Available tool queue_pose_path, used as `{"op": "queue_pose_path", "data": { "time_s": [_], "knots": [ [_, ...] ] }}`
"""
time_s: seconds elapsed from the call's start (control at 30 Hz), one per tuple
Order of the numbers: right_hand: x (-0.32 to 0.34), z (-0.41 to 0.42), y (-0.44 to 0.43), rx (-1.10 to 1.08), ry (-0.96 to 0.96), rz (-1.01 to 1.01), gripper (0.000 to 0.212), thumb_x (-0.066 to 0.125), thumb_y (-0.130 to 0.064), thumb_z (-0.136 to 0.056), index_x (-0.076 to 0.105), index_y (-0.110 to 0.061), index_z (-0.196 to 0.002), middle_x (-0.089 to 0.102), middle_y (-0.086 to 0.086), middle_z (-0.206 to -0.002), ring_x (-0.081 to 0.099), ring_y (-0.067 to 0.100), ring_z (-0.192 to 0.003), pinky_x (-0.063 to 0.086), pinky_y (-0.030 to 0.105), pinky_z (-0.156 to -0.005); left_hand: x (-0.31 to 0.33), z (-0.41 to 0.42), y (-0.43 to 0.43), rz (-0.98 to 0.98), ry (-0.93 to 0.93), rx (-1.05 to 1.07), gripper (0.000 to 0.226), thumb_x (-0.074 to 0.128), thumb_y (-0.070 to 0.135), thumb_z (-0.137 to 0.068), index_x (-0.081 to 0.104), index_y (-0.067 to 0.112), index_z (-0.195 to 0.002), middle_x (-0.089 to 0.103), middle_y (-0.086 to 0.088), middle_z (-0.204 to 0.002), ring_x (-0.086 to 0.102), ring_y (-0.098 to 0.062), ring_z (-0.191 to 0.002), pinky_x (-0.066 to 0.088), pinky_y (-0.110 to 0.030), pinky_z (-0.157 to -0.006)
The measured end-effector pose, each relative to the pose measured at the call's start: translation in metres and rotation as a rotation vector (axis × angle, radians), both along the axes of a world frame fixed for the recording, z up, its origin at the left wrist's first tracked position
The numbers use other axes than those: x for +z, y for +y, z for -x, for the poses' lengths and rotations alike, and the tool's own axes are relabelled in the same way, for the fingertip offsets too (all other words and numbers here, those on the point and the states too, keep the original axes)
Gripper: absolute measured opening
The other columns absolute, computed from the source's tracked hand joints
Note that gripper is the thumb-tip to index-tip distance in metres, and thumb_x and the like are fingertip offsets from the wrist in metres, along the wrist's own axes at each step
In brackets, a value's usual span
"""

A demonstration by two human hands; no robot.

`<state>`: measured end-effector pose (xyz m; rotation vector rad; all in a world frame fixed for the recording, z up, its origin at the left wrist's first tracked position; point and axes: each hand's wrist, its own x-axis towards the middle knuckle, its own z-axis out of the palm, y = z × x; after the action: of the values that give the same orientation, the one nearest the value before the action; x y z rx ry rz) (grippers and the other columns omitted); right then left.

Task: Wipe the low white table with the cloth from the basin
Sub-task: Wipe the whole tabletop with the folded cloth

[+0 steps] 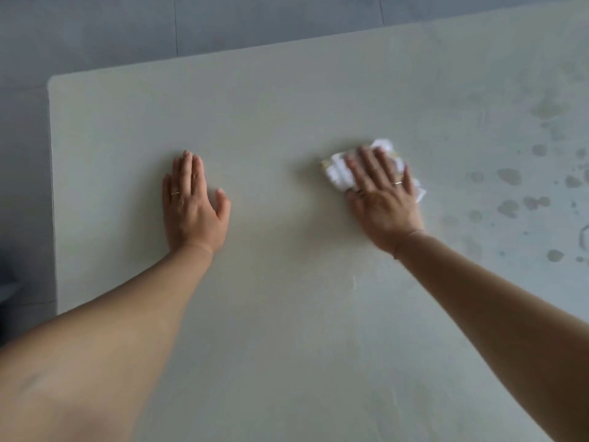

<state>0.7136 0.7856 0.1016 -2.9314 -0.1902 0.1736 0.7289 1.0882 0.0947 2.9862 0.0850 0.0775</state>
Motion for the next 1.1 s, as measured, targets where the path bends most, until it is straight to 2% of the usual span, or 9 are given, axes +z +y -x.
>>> {"op": "queue_pose_path", "data": {
  "time_s": [0.17,0.33,0.4,0.47,0.6,0.73,0.87,1.0,1.1],
  "knots": [
    [0.002,0.010,0.017,-0.440,0.032,-0.069,0.058,0.036,-0.037,-0.096,0.016,-0.030,-0.150,0.010,-0.001,-0.159,0.001,0.019,-0.147,-0.005,0.047,-0.116,0.002,0.000,-0.003,-0.020,0.018,0.007,0.065,0.032,0.032,-0.087,0.030,0.000,-0.144,0.024,-0.015,-0.154,0.022,-0.029,-0.143,0.011,-0.040,-0.118],
    [0.002,0.087,0.094,-0.077,0.002,-0.087,0.058,0.038,-0.039,-0.093,0.025,-0.027,-0.148,0.021,0.000,-0.157,0.011,0.024,-0.146,0.003,0.052,-0.117,0.005,0.002,-0.006,-0.108,0.033,-0.013,0.063,0.032,0.031,-0.089,0.028,0.003,-0.146,0.021,-0.014,-0.156,0.018,-0.029,-0.144,0.006,-0.042,-0.118],
    [0.002,0.099,0.081,0.114,0.001,-0.088,0.055,0.039,-0.038,-0.094,0.029,-0.027,-0.147,0.026,0.000,-0.155,0.015,0.024,-0.145,0.008,0.051,-0.117,0.008,0.005,-0.008,-0.114,0.049,-0.005,0.059,0.034,0.029,-0.094,0.025,0.004,-0.147,0.019,-0.015,-0.156,0.016,-0.030,-0.144,0.005,-0.043,-0.118],
    [0.002,0.093,0.044,0.150,0.000,-0.045,0.054,0.038,-0.040,-0.094,0.029,-0.029,-0.146,0.028,0.000,-0.155,0.017,0.022,-0.145,0.008,0.048,-0.117,0.011,0.015,-0.014,-0.074,0.051,0.037,0.059,0.036,0.029,-0.096,0.022,0.003,-0.147,0.016,-0.015,-0.157,0.015,-0.030,-0.145,0.006,-0.044,-0.118],
    [0.005,0.083,-0.026,-0.267,0.061,-0.021,0.057,0.027,-0.042,-0.093,0.019,-0.032,-0.149,0.016,-0.002,-0.158,0.006,0.018,-0.147,0.000,0.046,-0.118,0.019,0.075,-0.046,0.043,0.024,-0.029,0.061,0.033,0.034,-0.095,0.026,0.001,-0.146,0.023,-0.017,-0.154,0.022,-0.033,-0.143,0.014,-0.044,-0.116],
    [0.009,0.093,0.015,-0.498,0.083,-0.104,0.062,0.030,-0.042,-0.091,0.017,-0.027,-0.150,0.010,0.002,-0.159,0.000,0.022,-0.147,-0.005,0.049,-0.116,0.016,0.144,-0.091,0.097,0.072,-0.147,0.060,0.032,0.036,-0.094,0.032,0.002,-0.144,0.028,-0.016,-0.152,0.026,-0.030,-0.141,0.018,-0.044,-0.115],
    [0.011,0.152,0.079,-0.160,0.068,-0.092,0.057,0.030,-0.045,-0.093,0.028,-0.027,-0.147,0.022,0.002,-0.156,0.013,0.024,-0.146,0.003,0.051,-0.116,0.010,0.157,-0.102,0.068,0.138,-0.121,0.058,0.030,0.026,-0.090,0.038,0.000,-0.141,0.034,-0.018,-0.149,0.031,-0.032,-0.139,0.025,-0.050,-0.113],
    [0.006,0.164,0.042,0.174,0.043,-0.084,0.053,0.040,-0.042,-0.095,0.033,-0.027,-0.146,0.030,-0.001,-0.154,0.019,0.022,-0.144,0.012,0.049,-0.116,0.011,0.157,-0.102,0.094,0.128,-0.123,0.059,0.031,0.021,-0.087,0.035,0.000,-0.142,0.033,-0.018,-0.150,0.028,-0.031,-0.140,0.023,-0.048,-0.114],
    [0.006,0.146,-0.023,0.027,0.070,-0.006,0.055,0.032,-0.045,-0.095,0.027,-0.029,-0.147,0.027,0.000,-0.155,0.016,0.021,-0.145,0.008,0.046,-0.116,0.011,0.158,-0.102,0.086,0.103,-0.120,0.059,0.032,0.021,-0.088,0.035,0.002,-0.143,0.031,-0.016,-0.151,0.027,-0.030,-0.141,0.021,-0.046,-0.115]
  ]
}}
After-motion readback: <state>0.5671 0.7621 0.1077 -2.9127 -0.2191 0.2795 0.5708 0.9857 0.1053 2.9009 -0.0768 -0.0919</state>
